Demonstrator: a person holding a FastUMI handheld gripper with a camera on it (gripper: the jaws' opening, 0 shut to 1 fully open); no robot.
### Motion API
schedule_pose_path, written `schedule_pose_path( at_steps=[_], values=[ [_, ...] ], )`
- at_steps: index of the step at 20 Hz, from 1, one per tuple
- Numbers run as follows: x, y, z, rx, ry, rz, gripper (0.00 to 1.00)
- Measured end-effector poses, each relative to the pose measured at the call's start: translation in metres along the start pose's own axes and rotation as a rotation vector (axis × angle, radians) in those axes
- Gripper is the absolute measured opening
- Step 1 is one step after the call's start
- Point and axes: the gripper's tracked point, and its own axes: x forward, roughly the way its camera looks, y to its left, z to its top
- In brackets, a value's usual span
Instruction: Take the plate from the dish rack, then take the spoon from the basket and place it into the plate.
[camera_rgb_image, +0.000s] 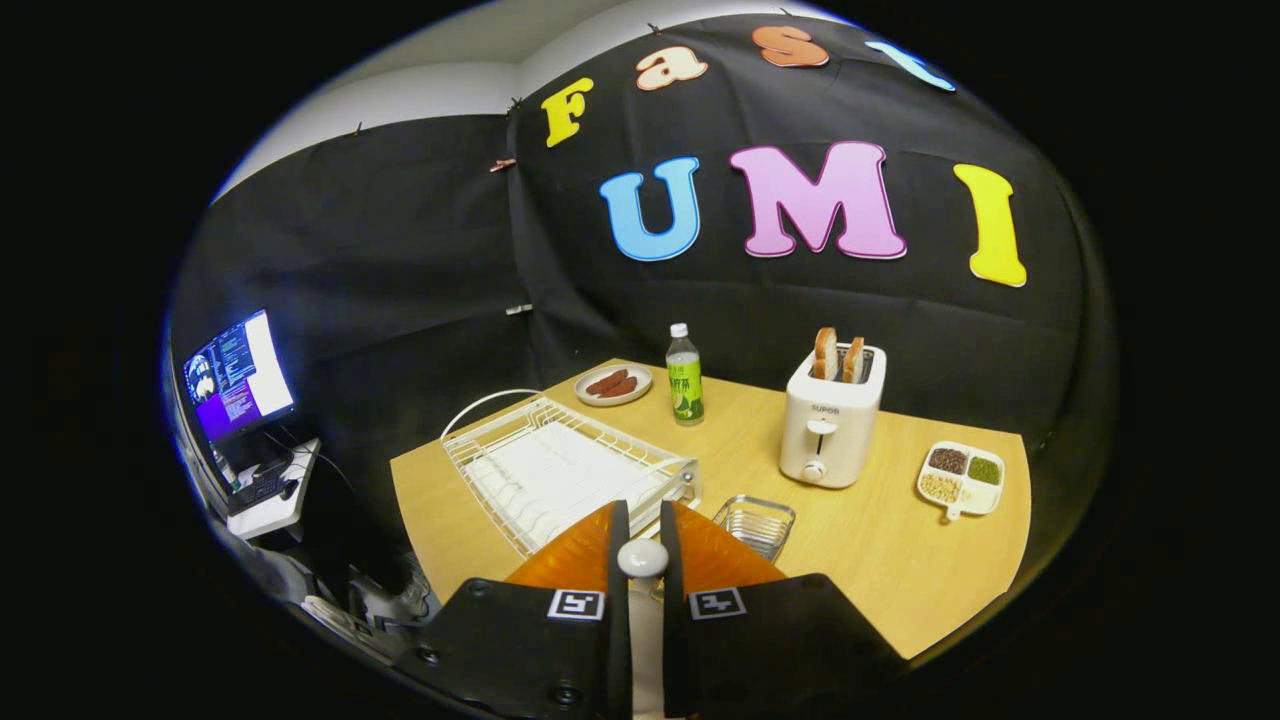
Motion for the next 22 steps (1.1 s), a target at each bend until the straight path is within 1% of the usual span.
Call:
schedule_pose_path(
  at_steps=[3,8,11,14,16,18,22],
  values=[
    [0.010,0.008,-0.027,0.004,0.069,0.009,0.16],
    [0.027,0.007,-0.058,-0.068,0.100,-0.019,0.17],
    [0.030,0.009,-0.079,-0.083,0.131,-0.014,0.17],
    [0.026,0.012,-0.089,-0.085,0.156,-0.001,0.19],
    [0.023,0.013,-0.102,-0.077,0.202,0.007,0.21],
    [0.020,0.012,-0.111,-0.060,0.224,0.003,0.22],
    [0.017,0.005,-0.118,-0.054,0.239,-0.012,0.23]
  ],
)
